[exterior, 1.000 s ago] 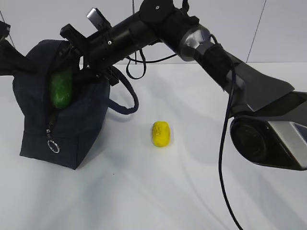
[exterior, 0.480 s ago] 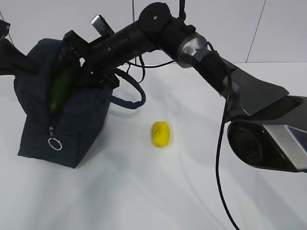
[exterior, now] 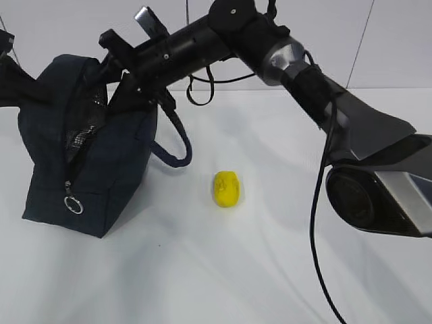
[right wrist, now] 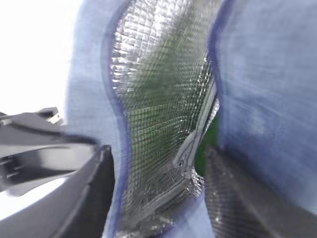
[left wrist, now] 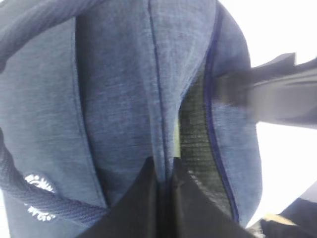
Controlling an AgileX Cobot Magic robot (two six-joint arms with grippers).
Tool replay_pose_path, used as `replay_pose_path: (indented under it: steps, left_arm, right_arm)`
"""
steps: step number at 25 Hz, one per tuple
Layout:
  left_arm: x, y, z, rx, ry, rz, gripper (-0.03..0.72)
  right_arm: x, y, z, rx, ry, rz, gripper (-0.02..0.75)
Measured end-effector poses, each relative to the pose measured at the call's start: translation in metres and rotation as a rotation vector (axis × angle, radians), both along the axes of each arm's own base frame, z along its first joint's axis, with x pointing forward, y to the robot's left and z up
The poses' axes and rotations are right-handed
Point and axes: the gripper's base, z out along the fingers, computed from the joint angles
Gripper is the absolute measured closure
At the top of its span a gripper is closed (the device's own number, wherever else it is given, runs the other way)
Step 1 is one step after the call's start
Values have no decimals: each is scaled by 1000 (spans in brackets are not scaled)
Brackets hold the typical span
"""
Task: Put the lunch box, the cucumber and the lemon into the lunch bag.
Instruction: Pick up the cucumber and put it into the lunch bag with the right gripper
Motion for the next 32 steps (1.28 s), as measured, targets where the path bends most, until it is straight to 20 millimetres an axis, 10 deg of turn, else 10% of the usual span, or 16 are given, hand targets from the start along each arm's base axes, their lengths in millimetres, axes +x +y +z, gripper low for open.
replay_pose_path:
  steps: [23,32]
  left_arm:
    - [5,9,-20,118,42,18,689]
    - [5,9,-20,117,43,19,689]
  right_arm:
    - [-11,-7,55,45,-315,104,297]
    - [-27,-32,127,-131,-624,63,297]
